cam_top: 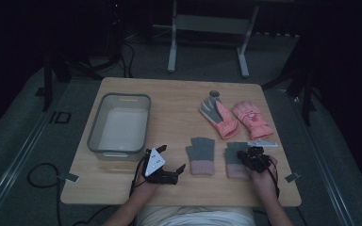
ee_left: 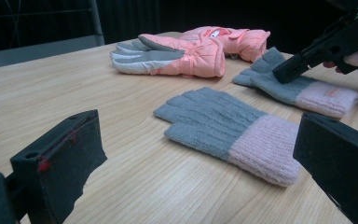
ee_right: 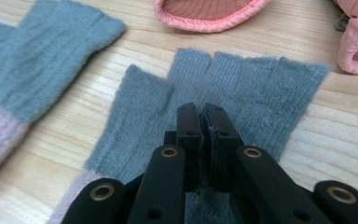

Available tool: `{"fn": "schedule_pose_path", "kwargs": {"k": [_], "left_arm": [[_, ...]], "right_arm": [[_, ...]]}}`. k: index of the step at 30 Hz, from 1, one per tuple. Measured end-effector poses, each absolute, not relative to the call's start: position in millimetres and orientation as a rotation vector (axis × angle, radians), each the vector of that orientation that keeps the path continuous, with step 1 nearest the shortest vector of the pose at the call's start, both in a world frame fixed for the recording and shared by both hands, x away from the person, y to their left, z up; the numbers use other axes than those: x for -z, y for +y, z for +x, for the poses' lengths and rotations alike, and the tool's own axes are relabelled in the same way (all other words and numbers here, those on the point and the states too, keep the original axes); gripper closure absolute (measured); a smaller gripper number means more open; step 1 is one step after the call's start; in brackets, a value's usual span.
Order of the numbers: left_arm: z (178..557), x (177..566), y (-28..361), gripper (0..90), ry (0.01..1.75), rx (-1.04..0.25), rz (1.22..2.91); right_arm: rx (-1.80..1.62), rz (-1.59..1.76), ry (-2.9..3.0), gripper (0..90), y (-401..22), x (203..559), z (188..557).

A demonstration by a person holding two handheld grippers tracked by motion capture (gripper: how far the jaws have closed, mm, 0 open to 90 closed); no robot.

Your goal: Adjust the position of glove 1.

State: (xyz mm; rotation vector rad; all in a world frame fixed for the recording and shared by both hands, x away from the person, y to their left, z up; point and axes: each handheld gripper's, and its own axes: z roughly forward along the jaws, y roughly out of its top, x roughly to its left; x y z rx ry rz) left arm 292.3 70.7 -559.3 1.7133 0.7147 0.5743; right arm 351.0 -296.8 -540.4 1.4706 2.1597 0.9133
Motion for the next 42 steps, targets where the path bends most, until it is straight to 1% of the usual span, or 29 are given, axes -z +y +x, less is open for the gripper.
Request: {"fn": "schedule_pose_path", "kwargs": {"k": [6,9,11,13,14,16,20,26,31,33,39,42], "left_arm": [[292,559,70,1.1,0.707,-0.575,1.712],[292,559,70,1.1,0.704,-0.573,1.715],[291,559,70,1.1,0.702,-0.573,1.716],[291,559,70,1.1,0.704,-0.571,1.713],[292,559,70,1.1,0.705,-0.570,1.714],[292,559,70,1.1,0.706,-0.570,1.714],[292,559,70,1.1,0.706,-0.570,1.715],[292,559,70,1.1,0.709,-0.568,1.714],[292,559,70,1.1,0.711,-0.568,1.712],[292,559,70,1.1,0.709,-0.569,1.713],[292,559,70,1.1,0.711,-0.568,1.712],[292,559,70,1.1,0.711,-0.569,1.712]], "right_arm": [[-0.903,1.473,2.161,83.1,-298,544,353],[-0.905,1.461,2.168,77.0,-299,541,354],[-0.910,1.444,2.170,74.7,-302,538,354],[-0.918,1.398,2.192,69.7,-305,535,355],[-0.915,1.372,2.203,69.2,-307,533,355],[-0.938,1.314,2.245,65.0,-312,530,357],[-0.972,1.196,2.336,63.3,-319,527,359],[-0.914,1.110,2.429,60.3,-319,537,364],[-0.913,1.107,2.439,60.2,-321,542,364],[-0.925,1.122,2.432,61.6,-321,543,364],[-0.940,1.122,2.400,70.9,-319,545,360],[-0.940,1.126,2.399,80.6,-318,545,359]]}}
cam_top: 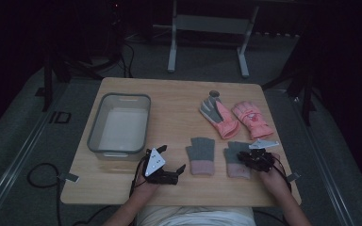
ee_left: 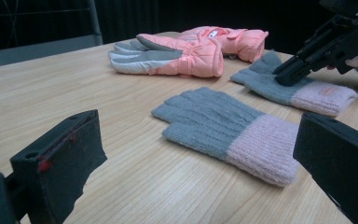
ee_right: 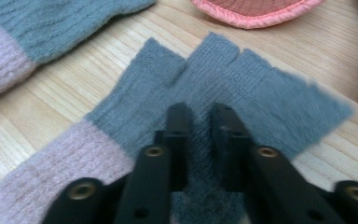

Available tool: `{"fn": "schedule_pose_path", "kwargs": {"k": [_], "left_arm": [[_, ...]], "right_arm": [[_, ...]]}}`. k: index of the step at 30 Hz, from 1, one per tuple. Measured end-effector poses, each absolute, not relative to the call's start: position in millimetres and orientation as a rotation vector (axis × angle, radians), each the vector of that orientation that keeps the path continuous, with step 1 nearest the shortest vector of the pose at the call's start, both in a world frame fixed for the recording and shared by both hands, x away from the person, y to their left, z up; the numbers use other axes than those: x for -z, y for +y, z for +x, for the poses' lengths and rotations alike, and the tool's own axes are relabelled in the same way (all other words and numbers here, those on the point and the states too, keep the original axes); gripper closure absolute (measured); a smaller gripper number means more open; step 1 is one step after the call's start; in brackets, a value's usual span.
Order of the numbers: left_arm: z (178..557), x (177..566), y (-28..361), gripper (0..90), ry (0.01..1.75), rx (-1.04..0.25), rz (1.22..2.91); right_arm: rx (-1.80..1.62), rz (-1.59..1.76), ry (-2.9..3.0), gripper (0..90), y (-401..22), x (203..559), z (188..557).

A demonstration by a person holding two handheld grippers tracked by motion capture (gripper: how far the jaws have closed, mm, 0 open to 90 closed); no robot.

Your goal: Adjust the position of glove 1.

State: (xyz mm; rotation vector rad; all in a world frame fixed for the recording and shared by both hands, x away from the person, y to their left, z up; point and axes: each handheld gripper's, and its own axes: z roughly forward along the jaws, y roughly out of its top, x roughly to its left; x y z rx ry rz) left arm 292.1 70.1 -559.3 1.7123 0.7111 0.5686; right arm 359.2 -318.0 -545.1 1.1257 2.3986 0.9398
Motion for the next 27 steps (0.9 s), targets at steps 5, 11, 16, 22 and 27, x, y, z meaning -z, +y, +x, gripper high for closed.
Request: {"fn": "schedule_pose_path", "kwargs": {"k": [5,11,16,22,27], "left_arm": [[292,559,70,1.0,0.710,-0.568,1.713],[292,559,70,1.1,0.710,-0.567,1.712],[292,559,70,1.1,0.709,-0.569,1.713],[292,559,70,1.1,0.708,-0.570,1.713],[292,559,70,1.1,0.707,-0.570,1.714]], "right_arm": [[-0.911,1.162,2.375,85.9,-314,540,358],[-0.930,1.170,2.298,86.1,-311,510,356],[-0.986,1.139,2.251,86.1,-301,476,354],[-1.052,1.086,2.251,86.0,-280,453,355],[-1.100,1.042,2.270,86.0,-256,446,356]]}}
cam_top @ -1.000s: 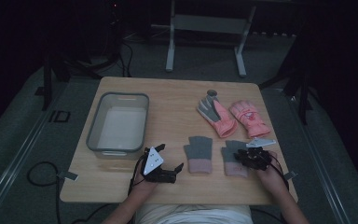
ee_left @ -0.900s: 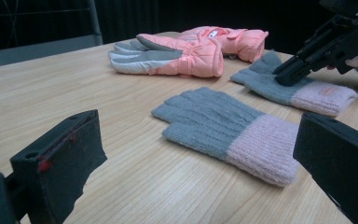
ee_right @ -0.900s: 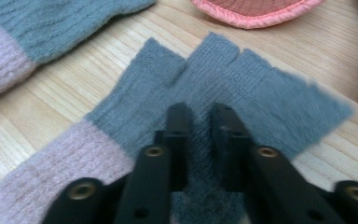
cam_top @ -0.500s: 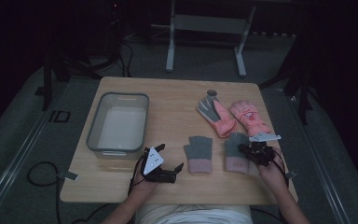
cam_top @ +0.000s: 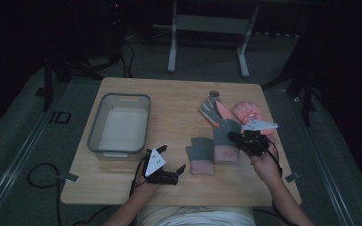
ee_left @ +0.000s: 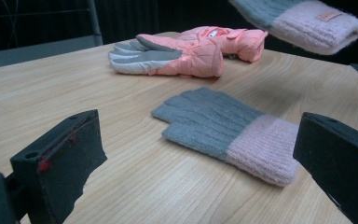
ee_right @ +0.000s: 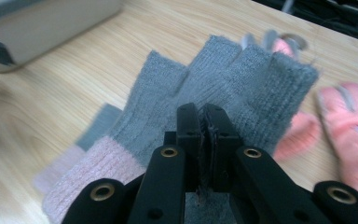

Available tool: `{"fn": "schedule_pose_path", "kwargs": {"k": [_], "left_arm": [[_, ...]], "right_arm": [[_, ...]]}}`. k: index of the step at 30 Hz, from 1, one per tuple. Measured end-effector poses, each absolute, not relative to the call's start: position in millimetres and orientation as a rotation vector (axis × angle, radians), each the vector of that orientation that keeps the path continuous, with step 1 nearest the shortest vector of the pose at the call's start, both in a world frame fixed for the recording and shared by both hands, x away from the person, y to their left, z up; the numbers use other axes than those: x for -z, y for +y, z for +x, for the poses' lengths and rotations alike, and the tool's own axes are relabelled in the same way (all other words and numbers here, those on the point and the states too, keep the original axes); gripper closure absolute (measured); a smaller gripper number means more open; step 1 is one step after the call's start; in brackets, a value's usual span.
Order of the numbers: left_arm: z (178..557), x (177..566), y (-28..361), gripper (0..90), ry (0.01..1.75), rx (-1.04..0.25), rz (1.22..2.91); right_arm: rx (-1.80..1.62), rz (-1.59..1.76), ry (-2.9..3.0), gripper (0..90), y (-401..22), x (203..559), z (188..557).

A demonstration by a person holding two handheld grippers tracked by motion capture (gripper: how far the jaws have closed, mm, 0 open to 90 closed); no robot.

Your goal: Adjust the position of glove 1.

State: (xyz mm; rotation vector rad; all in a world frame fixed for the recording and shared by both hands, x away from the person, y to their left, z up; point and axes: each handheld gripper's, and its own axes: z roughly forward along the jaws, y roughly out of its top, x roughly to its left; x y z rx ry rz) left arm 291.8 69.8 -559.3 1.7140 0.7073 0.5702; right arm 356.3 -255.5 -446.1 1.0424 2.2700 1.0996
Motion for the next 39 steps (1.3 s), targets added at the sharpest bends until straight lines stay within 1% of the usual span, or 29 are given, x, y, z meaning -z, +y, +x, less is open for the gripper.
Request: {"fn": "schedule_pose_path", "kwargs": {"k": [6,12,20,39], "left_arm": [[292,559,70,1.1,0.708,-0.573,1.715],[292,559,70,1.1,0.706,-0.570,1.715],[292,559,70,1.1,0.711,-0.572,1.713],[292,559,69,1.1,0.719,-0.579,1.714]], "right_arm": [[-1.176,0.987,2.367,86.0,-217,452,357],[-1.161,0.978,2.456,86.0,-199,475,360],[-1.121,1.016,2.509,85.9,-195,500,365],[-1.081,1.063,2.564,84.8,-193,531,383]]}}
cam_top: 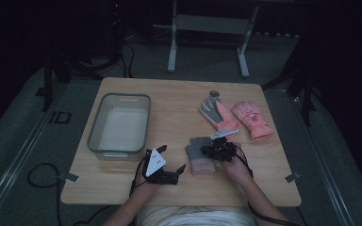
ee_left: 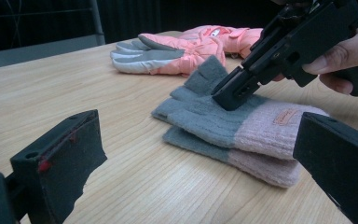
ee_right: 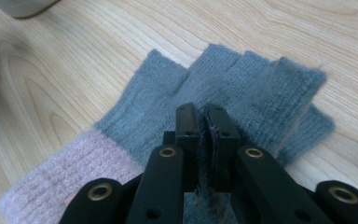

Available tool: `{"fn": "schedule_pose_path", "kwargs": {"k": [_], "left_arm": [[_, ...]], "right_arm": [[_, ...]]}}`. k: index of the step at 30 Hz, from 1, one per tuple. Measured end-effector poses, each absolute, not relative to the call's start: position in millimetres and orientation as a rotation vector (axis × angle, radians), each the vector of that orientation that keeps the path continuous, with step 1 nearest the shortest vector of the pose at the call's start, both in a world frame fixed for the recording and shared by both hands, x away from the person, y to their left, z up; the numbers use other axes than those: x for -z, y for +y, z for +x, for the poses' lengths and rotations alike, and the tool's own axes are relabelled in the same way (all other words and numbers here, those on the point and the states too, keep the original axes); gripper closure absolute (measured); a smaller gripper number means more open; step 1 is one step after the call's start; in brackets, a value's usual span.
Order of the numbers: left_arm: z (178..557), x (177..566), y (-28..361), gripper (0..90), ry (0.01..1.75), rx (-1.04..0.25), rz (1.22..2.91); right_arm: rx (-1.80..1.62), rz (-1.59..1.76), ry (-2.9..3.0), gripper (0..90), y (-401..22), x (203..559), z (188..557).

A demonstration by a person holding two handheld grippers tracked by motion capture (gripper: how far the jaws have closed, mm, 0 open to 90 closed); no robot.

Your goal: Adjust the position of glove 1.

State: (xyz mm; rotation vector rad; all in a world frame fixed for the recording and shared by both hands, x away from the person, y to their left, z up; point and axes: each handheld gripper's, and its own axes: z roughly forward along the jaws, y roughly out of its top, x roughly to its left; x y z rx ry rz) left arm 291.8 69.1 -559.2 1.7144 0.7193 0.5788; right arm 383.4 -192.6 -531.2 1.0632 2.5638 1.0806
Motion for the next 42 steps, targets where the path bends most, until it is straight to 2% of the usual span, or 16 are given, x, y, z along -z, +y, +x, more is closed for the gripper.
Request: {"fn": "schedule_pose_path", "kwargs": {"k": [8,15,17,21,22,26,30,31,32,34,37,38,39,42], "left_arm": [[293,559,69,1.1,0.732,-0.577,1.706],[289,558,59,1.1,0.623,-0.638,1.811],[288,556,53,1.1,0.610,-0.629,1.842],[286,552,48,1.4,0.606,-0.570,1.844],[285,542,41,3.9,0.640,-0.513,1.906],[287,534,32,7.4,0.599,-0.464,1.964],[289,529,23,8.0,0.511,-0.407,2.007],[291,528,15,9.5,0.435,-0.385,2.058],[293,527,12,12.2,0.402,-0.368,2.081],[297,529,6,13.5,0.345,-0.352,2.129],[304,534,-1,14.6,0.280,-0.338,2.189],[304,534,-1,14.8,0.280,-0.338,2.189],[307,538,-6,14.8,0.241,-0.370,2.228],[313,542,-10,19.9,0.214,-0.375,2.255]], "right_arm": [[-1.069,1.053,2.573,82.3,-192,537,385],[-1.125,1.022,2.495,63.4,-202,521,380],[-1.128,1.034,2.471,52.3,-209,513,380],[-1.154,1.061,2.435,46.9,-216,507,379],[-1.209,1.099,2.399,29.0,-227,502,379],[-1.165,1.111,2.407,10.6,-235,503,377],[-1.138,1.149,2.370,10.3,-237,504,376],[-1.185,1.132,2.398,10.5,-239,504,376],[-1.201,1.129,2.391,17.7,-240,504,375],[-1.210,1.143,2.402,40.7,-242,502,377],[-1.203,1.114,2.411,50.6,-240,503,383],[-1.203,1.114,2.411,50.6,-240,503,383],[-1.187,1.117,2.402,54.1,-239,504,386],[-1.147,1.104,2.416,51.8,-232,511,398]]}}
